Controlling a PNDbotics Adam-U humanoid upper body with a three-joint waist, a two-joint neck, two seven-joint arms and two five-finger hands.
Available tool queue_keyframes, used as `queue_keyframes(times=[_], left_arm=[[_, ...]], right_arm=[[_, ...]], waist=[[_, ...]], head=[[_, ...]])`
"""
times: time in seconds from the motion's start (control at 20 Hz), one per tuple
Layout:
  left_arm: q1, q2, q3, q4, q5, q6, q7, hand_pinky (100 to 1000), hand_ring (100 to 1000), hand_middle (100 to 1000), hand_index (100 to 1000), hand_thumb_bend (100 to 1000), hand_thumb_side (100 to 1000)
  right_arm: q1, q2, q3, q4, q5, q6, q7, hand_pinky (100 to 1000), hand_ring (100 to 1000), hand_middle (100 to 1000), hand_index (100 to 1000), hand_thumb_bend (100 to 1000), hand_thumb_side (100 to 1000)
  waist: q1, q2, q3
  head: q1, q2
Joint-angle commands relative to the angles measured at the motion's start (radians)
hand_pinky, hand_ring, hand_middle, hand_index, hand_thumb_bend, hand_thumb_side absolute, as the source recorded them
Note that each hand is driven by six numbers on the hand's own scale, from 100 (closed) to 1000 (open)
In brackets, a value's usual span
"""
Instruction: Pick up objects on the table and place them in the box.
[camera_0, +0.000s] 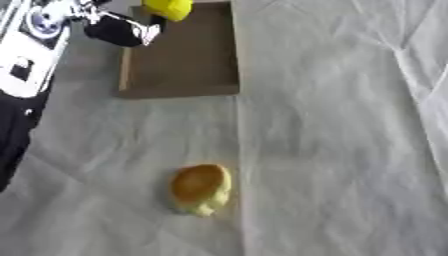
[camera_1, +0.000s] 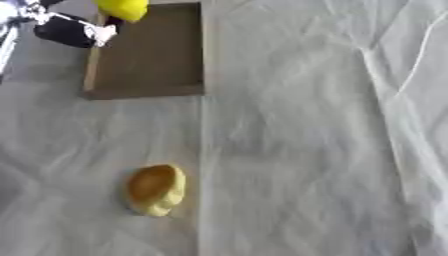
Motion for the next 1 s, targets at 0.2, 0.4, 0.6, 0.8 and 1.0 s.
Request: queue_keyframes(times=[0.2, 0.4, 0.6, 0.8, 1.0], left_arm=[[-0.035, -0.004, 0.034, 0.194, -0.140, -0.147, 0.116, 880, 961, 849, 869, 245, 287], [-0.031, 0.003, 0.036, 0.207, -0.205, -0.170, 0.130, 910, 995, 886, 905, 380, 292], [-0.027, 0.007, 0.040, 0.209, -0.240, -0.175, 0.142, 927, 1000, 907, 938, 443, 350], [-0.025, 0.011, 0.047, 0.201, -0.250, -0.175, 0.175, 929, 1000, 912, 940, 440, 364], [-0.032, 0.019, 0.054, 0.170, -0.211, -0.167, 0.210, 927, 1000, 911, 937, 415, 361]], right_arm=[[-0.008, -0.014, -0.002, -0.017, -0.011, 0.003, 0.016, 935, 877, 661, 881, 100, 532], [-0.003, -0.016, -0.004, -0.017, -0.010, 0.004, 0.017, 935, 877, 661, 881, 100, 532], [-0.002, -0.018, -0.004, -0.017, -0.009, 0.004, 0.015, 935, 877, 661, 881, 100, 532], [0.004, -0.017, -0.005, -0.017, -0.006, 0.006, 0.017, 937, 879, 661, 882, 100, 532], [0.013, -0.018, -0.007, -0.017, 0.001, 0.007, 0.018, 937, 880, 660, 882, 100, 531]], waist=[[0.003, -0.020, -0.005], [0.007, -0.021, -0.004], [0.008, -0.021, -0.003], [0.007, -0.021, 0.000], [0.007, -0.022, 0.007]], head=[[0.005, -0.013], [0.001, -0.028], [-0.003, -0.038], [-0.005, -0.035], [-0.009, -0.030]])
